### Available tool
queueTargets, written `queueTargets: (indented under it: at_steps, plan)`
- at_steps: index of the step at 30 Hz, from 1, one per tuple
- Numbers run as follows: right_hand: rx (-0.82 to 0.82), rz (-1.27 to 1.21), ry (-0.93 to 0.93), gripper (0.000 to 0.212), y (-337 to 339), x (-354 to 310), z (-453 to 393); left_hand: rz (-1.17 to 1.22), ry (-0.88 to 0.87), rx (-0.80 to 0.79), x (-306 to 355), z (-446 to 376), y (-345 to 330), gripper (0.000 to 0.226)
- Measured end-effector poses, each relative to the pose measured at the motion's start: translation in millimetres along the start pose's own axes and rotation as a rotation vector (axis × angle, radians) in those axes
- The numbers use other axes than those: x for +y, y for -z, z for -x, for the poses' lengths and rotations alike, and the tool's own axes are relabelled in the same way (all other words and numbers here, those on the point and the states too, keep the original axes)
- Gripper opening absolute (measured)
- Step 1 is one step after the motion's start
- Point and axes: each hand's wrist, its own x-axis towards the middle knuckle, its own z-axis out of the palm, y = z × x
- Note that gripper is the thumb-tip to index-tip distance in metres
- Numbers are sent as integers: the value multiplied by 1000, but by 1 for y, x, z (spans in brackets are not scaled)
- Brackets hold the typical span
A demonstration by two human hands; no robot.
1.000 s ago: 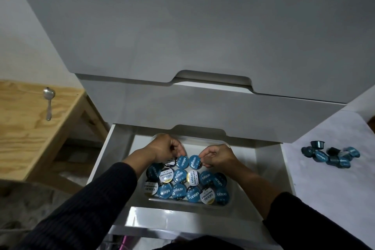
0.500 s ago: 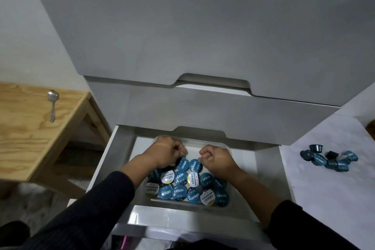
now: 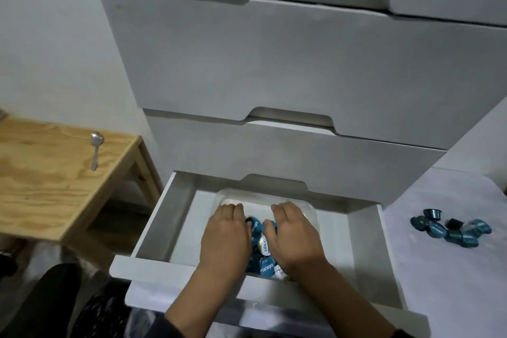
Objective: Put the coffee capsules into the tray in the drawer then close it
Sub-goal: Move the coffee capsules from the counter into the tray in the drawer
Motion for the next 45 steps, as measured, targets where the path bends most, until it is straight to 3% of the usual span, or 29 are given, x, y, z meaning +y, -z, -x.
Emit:
queueTargets:
  at_steps: [4,11,17,20,24,28,32,34,39,45]
  plan:
    - [48,39,6,41,11,4,19,59,61,-40,16,20,10,39]
    - [184,108,86,32,33,44,54,67,-11,-65,63,27,10,49]
    - [240,46,-112,36,58,113,68,116,-156,-81,136,21,-4,49]
    - [270,180,-76,30,62,172,81,149,-205,-62,184,19,-19,48]
    - [354,465,110,16,80,246,101,263,-198,-94,253,21,-43,46]
    - [294,537,148,21,91,318,114,306,-185,-139,317,22,-79,46]
    - [154,448,19,36,79,384,123,300,-121,-211,363,17,-122,44]
    - [103,380,-59,32,77,408,125,319,-83,-251,377,12,-142,42]
    - [-7,113,-302,28,82,440,116,431,23,-329,398,-6,-174,35]
    - [0,18,-289,26,77,466,97,546,161,-252,410,-38,-208,33]
